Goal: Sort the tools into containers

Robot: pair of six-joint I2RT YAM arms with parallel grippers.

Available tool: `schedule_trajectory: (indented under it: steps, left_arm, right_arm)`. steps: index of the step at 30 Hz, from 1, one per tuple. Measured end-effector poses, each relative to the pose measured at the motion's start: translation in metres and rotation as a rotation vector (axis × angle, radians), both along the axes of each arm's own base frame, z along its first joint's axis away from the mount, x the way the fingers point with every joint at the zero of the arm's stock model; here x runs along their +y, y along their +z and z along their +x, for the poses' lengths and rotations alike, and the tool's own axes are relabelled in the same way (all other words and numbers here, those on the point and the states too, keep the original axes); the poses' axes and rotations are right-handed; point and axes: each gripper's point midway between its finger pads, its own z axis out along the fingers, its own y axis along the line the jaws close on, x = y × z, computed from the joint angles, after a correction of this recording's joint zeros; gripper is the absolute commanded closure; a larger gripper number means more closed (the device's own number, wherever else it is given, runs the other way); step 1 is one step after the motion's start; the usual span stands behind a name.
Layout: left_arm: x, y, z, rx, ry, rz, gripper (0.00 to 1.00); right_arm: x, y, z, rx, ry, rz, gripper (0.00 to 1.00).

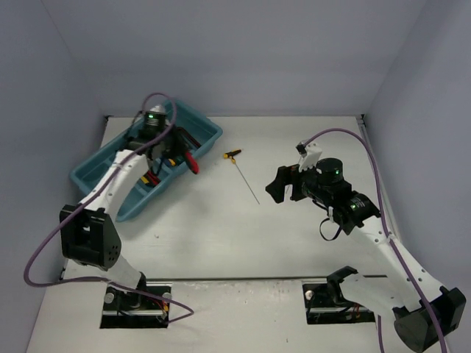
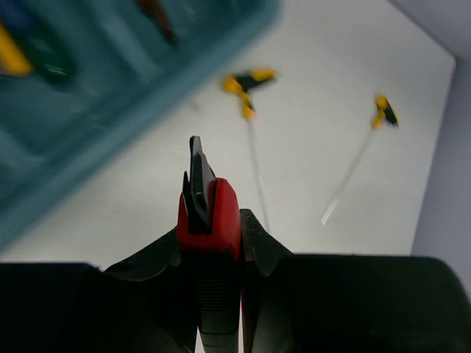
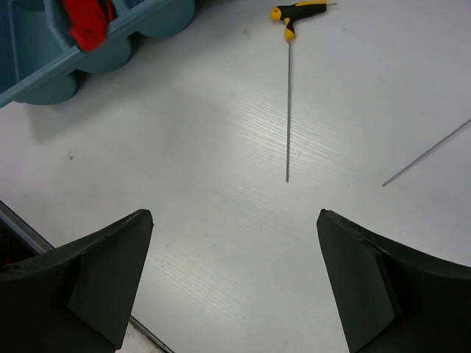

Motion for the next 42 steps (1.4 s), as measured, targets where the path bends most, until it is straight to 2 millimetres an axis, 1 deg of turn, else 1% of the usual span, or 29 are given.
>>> schedule_trajectory:
  steps: [3, 5, 7, 8, 9, 10, 12, 15, 18, 19, 21, 23, 25, 26, 27, 28, 29, 30, 31, 33, 34, 36, 37, 39, 42]
  left_arm:
    - [0.081, -0.001, 0.013, 0.021, 0.181, 0.053, 0.98]
    - [0.126, -0.006, 0.015, 0.051, 0.284, 0.087, 0.95]
    - [0.161, -0.015, 0.013, 0.1, 0.363, 0.111, 0.87]
    - [0.175, -0.019, 0.014, 0.125, 0.392, 0.123, 0.82]
    - [0.185, -0.024, 0.015, 0.145, 0.412, 0.133, 0.8]
    - [0.193, -0.028, 0.016, 0.165, 0.427, 0.141, 0.77]
    - [0.206, -0.04, 0.024, 0.211, 0.449, 0.153, 0.6]
    - [0.215, -0.058, 0.035, 0.265, 0.452, 0.171, 0.52]
    - [0.217, -0.074, 0.038, 0.323, 0.447, 0.184, 0.45]
    - [0.217, -0.076, 0.038, 0.335, 0.447, 0.186, 0.44]
    - [0.216, -0.074, 0.034, 0.346, 0.446, 0.19, 0.43]
    - [0.213, -0.066, 0.029, 0.341, 0.446, 0.203, 0.43]
    - [0.204, -0.05, 0.025, 0.313, 0.436, 0.215, 0.43]
    - [0.195, -0.041, 0.023, 0.29, 0.428, 0.233, 0.43]
    - [0.182, -0.029, 0.022, 0.258, 0.414, 0.249, 0.43]
    - [0.161, -0.017, 0.022, 0.222, 0.382, 0.259, 0.43]
    - [0.135, -0.004, 0.022, 0.181, 0.34, 0.262, 0.43]
    - [0.107, 0.009, 0.021, 0.138, 0.293, 0.26, 0.43]
    - [0.075, 0.019, 0.018, 0.102, 0.235, 0.257, 0.43]
    - [0.015, 0.032, 0.009, 0.048, 0.13, 0.247, 0.43]
    - [-0.009, 0.034, 0.004, 0.034, 0.088, 0.243, 0.44]
    - [-0.051, 0.029, -0.004, 0.033, 0.016, 0.244, 0.44]
    - [-0.065, 0.024, -0.004, 0.036, 0.001, 0.249, 0.45]
    - [-0.079, 0.005, 0.006, 0.059, 0.006, 0.273, 0.47]
    - [-0.087, -0.031, 0.031, 0.095, 0.038, 0.329, 0.48]
  right_arm:
    - [-0.005, -0.006, 0.001, 0.005, -0.017, -0.02, 0.09]
    - [-0.008, -0.013, 0.0, 0.016, -0.023, -0.037, 0.09]
    - [-0.01, -0.018, -0.001, 0.025, -0.028, -0.052, 0.09]
    - [-0.011, -0.019, -0.002, 0.029, -0.028, -0.057, 0.09]
    - [-0.012, -0.021, -0.002, 0.031, -0.029, -0.062, 0.09]
    - [-0.013, -0.021, -0.002, 0.033, -0.03, -0.065, 0.09]
    - [-0.014, -0.021, -0.003, 0.031, -0.032, -0.07, 0.09]
    - [-0.015, -0.021, -0.003, 0.026, -0.036, -0.076, 0.09]
    - [-0.017, -0.02, -0.003, 0.019, -0.04, -0.08, 0.09]
    - [-0.018, -0.02, -0.004, 0.018, -0.041, -0.081, 0.09]
    - [-0.019, -0.02, -0.004, 0.018, -0.045, -0.082, 0.09]
    - [-0.021, -0.021, -0.004, 0.019, -0.054, -0.086, 0.09]
    - [-0.024, -0.022, -0.003, 0.02, -0.068, -0.093, 0.09]
    - [-0.025, -0.022, -0.003, 0.022, -0.078, -0.099, 0.09]
    - [-0.028, -0.024, -0.002, 0.025, -0.093, -0.107, 0.09]
    - [-0.03, -0.025, -0.001, 0.028, -0.105, -0.115, 0.09]
    - [-0.032, -0.027, 0.0, 0.032, -0.116, -0.12, 0.09]
    - [-0.033, -0.028, 0.0, 0.037, -0.127, -0.125, 0.09]
    - [-0.034, -0.029, 0.001, 0.041, -0.134, -0.129, 0.09]
    - [-0.036, -0.031, 0.001, 0.05, -0.145, -0.133, 0.09]
    - [-0.036, -0.031, 0.0, 0.053, -0.147, -0.133, 0.09]
    - [-0.037, -0.031, -0.001, 0.059, -0.152, -0.127, 0.09]
    - [-0.037, -0.03, -0.001, 0.06, -0.155, -0.122, 0.09]
    - [-0.037, -0.027, -0.003, 0.055, -0.158, -0.11, 0.09]
    - [-0.036, -0.02, -0.008, 0.042, -0.153, -0.079, 0.09]
